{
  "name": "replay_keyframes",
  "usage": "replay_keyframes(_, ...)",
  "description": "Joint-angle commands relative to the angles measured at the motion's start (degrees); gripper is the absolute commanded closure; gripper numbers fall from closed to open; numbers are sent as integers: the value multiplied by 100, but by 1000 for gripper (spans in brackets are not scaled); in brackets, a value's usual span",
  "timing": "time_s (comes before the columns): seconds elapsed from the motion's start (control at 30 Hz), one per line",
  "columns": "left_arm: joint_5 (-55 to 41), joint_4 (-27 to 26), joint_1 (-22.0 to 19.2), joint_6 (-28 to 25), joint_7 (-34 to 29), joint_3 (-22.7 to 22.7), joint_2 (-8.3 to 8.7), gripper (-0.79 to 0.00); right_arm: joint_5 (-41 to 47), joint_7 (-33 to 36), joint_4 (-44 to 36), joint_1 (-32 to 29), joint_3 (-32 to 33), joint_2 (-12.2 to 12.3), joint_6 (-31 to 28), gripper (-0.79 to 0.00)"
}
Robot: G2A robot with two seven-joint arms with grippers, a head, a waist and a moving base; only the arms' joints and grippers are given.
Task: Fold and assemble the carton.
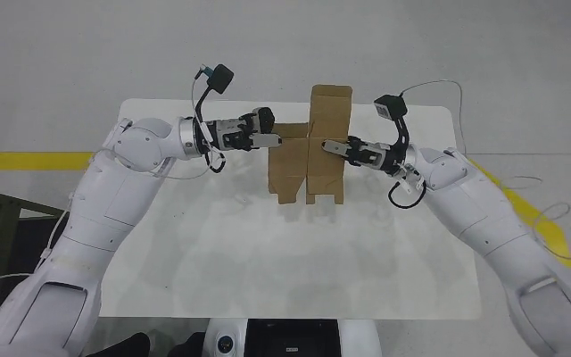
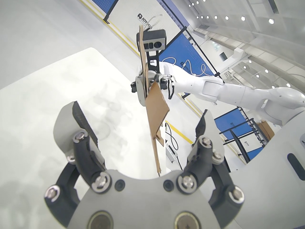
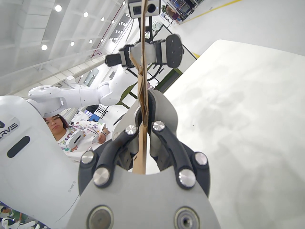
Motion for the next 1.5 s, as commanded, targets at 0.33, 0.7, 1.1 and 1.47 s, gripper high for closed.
replay_keyframes(0.33, -36, -38, 82, 204, -133, 191, -64, -785, 66, 0, 351, -75, 321, -222, 0, 0)
replay_keyframes(0.7, -371, -74, 204, 554, -318, 310, -116, -299, -191, 0, 460, -215, 747, -368, 0, 0)
replay_keyframes(1.1, -580, 16, 219, 640, -400, 296, -165, 0, -368, 0, 504, -311, 963, -463, 0, 0)
replay_keyframes(1.47, -817, 214, 173, 890, -647, 211, -185, 0, -540, 86, 699, -241, 1057, -432, 86, -785)
